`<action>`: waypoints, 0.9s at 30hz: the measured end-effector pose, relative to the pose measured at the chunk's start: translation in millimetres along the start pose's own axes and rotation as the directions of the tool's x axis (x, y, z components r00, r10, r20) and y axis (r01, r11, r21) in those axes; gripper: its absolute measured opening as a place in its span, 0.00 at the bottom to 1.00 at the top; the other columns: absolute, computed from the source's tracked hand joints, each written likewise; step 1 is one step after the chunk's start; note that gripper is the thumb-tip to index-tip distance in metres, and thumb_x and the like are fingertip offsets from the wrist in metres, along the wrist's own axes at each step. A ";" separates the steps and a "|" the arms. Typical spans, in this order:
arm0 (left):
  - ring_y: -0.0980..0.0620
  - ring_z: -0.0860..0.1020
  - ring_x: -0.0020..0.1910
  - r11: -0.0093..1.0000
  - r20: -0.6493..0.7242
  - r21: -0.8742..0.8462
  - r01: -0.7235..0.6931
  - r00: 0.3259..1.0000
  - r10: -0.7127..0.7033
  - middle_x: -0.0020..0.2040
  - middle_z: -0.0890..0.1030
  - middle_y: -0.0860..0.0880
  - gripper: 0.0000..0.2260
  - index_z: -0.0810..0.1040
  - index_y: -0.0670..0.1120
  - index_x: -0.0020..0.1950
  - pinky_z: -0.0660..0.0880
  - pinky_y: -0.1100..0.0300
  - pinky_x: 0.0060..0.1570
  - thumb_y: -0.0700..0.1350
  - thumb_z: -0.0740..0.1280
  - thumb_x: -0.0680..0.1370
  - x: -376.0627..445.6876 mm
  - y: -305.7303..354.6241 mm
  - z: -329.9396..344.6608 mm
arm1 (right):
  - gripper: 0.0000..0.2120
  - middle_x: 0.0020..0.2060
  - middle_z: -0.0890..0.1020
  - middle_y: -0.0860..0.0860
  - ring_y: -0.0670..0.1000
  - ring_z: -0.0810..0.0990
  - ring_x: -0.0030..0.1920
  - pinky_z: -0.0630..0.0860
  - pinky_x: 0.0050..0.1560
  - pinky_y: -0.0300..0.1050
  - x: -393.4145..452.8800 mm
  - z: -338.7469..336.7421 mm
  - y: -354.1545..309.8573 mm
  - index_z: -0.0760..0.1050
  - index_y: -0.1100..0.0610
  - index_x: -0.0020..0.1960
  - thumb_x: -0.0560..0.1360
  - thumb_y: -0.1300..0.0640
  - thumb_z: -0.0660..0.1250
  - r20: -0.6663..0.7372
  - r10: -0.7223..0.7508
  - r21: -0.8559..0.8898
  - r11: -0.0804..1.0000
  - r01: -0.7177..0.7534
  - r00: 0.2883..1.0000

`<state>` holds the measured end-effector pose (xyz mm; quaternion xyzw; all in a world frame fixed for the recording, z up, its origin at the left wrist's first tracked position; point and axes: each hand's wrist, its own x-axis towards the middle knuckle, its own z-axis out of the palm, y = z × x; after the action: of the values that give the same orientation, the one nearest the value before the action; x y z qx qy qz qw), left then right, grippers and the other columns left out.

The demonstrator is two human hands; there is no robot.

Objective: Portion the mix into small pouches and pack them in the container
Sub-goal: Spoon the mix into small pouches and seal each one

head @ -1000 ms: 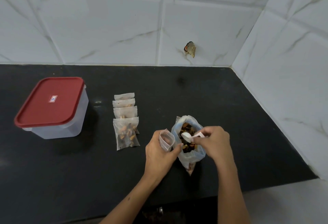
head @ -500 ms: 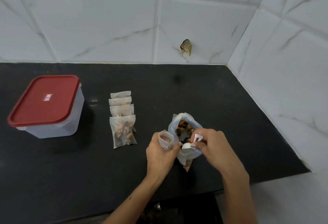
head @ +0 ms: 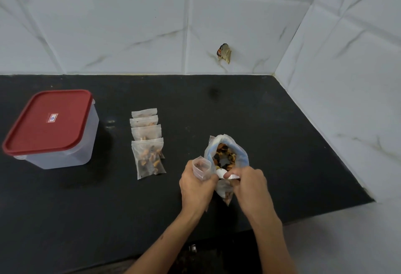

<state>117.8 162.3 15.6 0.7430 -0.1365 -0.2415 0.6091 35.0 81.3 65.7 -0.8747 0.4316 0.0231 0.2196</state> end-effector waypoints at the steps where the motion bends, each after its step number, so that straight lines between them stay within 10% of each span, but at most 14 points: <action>1: 0.62 0.77 0.43 1.000 0.002 -0.001 0.002 1.000 -0.002 0.44 0.78 0.57 0.19 0.71 0.56 0.52 0.70 0.76 0.34 0.38 0.73 0.69 -0.1 -0.3 -0.2 | 0.14 0.47 0.69 0.48 0.46 0.72 0.47 0.74 0.50 0.38 -0.5 3.0 0.6 0.75 0.49 0.64 0.80 0.55 0.61 -0.033 -0.003 0.010 1.000 0.003 0.999; 17: 0.61 0.77 0.45 1.000 -0.040 -0.007 -0.022 0.999 0.022 0.45 0.79 0.54 0.14 0.75 0.51 0.50 0.71 0.75 0.37 0.45 0.76 0.70 18.3 -0.3 -6.0 | 0.04 0.34 0.76 0.45 0.40 0.74 0.32 0.67 0.31 0.29 24.5 -0.7 7.1 0.77 0.56 0.50 0.78 0.57 0.65 -0.410 0.072 0.196 0.981 0.011 0.909; 27: 0.49 0.83 0.50 0.963 0.155 -0.130 0.237 0.964 -0.216 0.48 0.84 0.47 0.24 0.78 0.47 0.54 0.80 0.46 0.53 0.46 0.77 0.60 44.4 -2.3 0.0 | 0.08 0.32 0.81 0.50 0.47 0.81 0.33 0.78 0.35 0.42 40.2 15.6 3.1 0.77 0.58 0.40 0.76 0.58 0.65 -0.356 0.115 0.389 0.921 0.035 0.927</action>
<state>155.2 140.7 4.8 0.6880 -0.0743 -0.3704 0.6196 60.2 56.0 41.2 -0.7929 0.4792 -0.2245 0.3022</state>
